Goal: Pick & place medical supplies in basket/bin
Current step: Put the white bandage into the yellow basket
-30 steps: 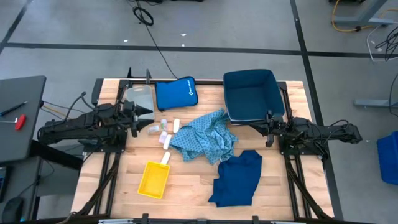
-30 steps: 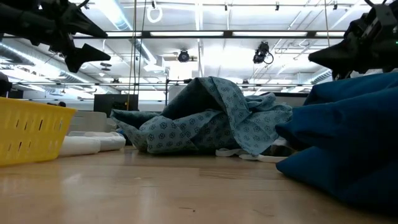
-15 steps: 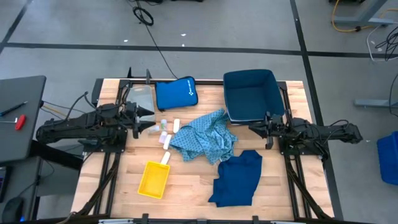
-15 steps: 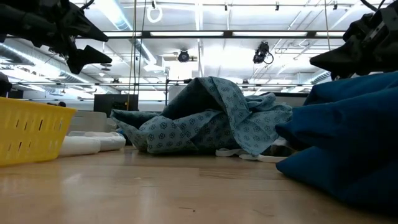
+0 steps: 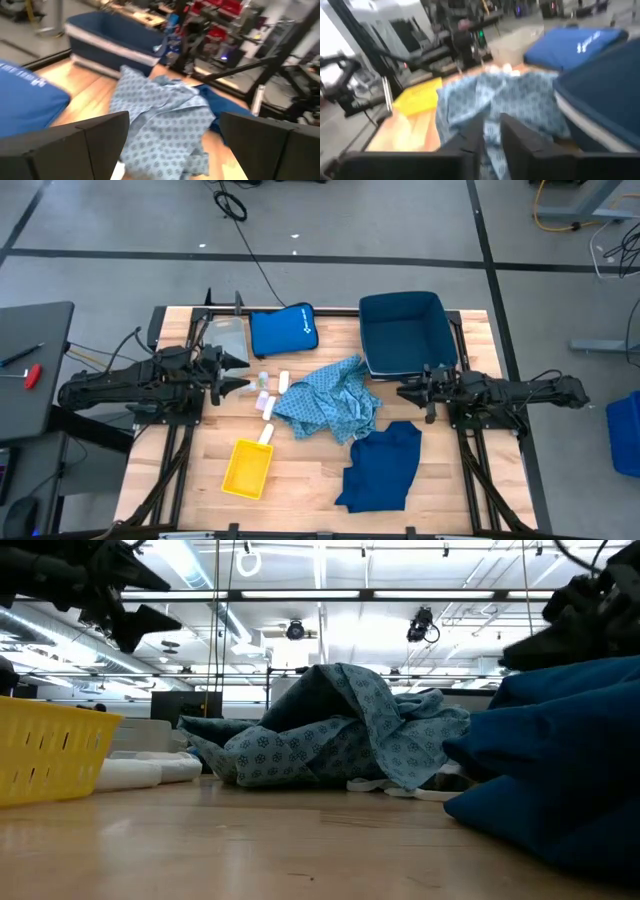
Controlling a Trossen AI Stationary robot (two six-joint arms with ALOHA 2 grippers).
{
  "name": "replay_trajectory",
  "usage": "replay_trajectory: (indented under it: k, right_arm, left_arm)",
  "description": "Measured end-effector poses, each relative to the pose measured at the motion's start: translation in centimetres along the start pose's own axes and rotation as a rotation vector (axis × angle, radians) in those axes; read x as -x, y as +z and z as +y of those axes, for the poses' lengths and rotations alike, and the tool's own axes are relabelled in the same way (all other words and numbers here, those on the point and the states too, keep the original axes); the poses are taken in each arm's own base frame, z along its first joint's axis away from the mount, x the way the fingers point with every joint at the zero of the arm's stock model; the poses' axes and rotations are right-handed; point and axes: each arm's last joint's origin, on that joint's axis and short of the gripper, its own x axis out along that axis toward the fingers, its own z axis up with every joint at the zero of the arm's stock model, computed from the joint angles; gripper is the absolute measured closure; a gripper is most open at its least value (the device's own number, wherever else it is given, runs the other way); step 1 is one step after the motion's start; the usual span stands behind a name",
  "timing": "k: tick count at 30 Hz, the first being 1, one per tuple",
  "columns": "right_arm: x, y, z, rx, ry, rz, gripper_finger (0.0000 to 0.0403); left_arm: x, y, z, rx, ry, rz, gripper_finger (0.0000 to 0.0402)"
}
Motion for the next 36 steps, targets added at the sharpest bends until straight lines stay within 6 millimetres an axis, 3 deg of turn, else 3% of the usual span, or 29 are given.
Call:
replay_trajectory:
  k: [6,10,16,25,36]
  right_arm:
    - [-0.9,-0.5,-0.1,0.043,-0.035,0.062,0.0168]
    - [-1.3,0.0,0.2,0.08,0.013,0.024,0.0122]
    - [-1.9,1.3,0.8,0.127,0.021,0.022,0.0122]
    - [-4.3,5.0,2.6,0.32,-0.013,0.151,0.0119]
    - [-7.5,7.3,3.7,0.487,-0.087,0.279,0.0119]
  left_arm:
    - [-0.5,0.9,-0.5,-0.103,-0.1,-0.066,0.0088]
    - [-1.1,1.0,-0.6,-0.183,-0.107,-0.075,0.0088]
    - [-2.5,0.8,-0.6,-0.135,-0.098,-0.034,0.0088]
    - [-5.2,0.1,-0.3,-0.095,-0.013,0.174,0.0088]
    - [-8.0,1.4,-0.5,-0.086,0.154,0.438,0.0088]
